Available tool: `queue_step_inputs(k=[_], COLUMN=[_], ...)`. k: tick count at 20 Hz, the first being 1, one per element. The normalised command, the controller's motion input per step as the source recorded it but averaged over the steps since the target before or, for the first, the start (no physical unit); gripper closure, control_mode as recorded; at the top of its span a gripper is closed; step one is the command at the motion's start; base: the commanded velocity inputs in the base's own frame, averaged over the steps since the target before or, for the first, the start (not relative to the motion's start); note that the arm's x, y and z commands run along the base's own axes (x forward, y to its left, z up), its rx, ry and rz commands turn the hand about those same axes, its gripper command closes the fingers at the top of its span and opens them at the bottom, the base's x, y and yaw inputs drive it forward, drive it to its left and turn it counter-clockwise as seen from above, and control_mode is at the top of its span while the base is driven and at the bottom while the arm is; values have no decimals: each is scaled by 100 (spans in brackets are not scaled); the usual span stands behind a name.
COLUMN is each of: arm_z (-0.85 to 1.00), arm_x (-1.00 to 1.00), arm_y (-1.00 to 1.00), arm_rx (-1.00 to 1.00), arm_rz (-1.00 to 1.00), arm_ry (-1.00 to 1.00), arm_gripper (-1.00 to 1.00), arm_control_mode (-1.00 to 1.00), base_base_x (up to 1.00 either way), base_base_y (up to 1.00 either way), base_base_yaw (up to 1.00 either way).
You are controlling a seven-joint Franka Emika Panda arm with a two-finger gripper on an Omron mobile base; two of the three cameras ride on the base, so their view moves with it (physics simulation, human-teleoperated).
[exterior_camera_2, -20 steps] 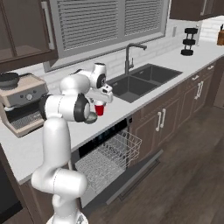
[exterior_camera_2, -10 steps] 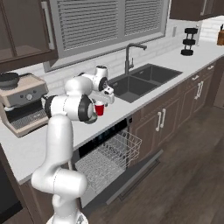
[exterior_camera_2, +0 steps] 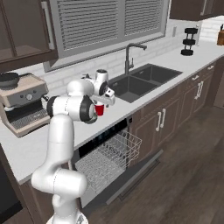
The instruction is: Pick up the cup and bowl from the counter, place them in the dishwasher, and close the dishwasher door.
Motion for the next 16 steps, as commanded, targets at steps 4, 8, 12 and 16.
queue_step_inputs(k=[4,8,12,16], arm_z=[-20,-16,-27,-31], arm_x=[13,4,-10,-3], arm_y=[0,-4,-2,0], arm_rx=[0,0,0,0], arm_rz=[-2,-2,-2,-2], arm_ry=[-14,-8,-1,0], arm_gripper=[-100,-100,-100,-100], arm_control_mode=[-100,-100,-100,-100], base_base_x=[0,0,0,0], base_base_y=[0,0,0,0], base_base_yaw=[0,0,0,0])
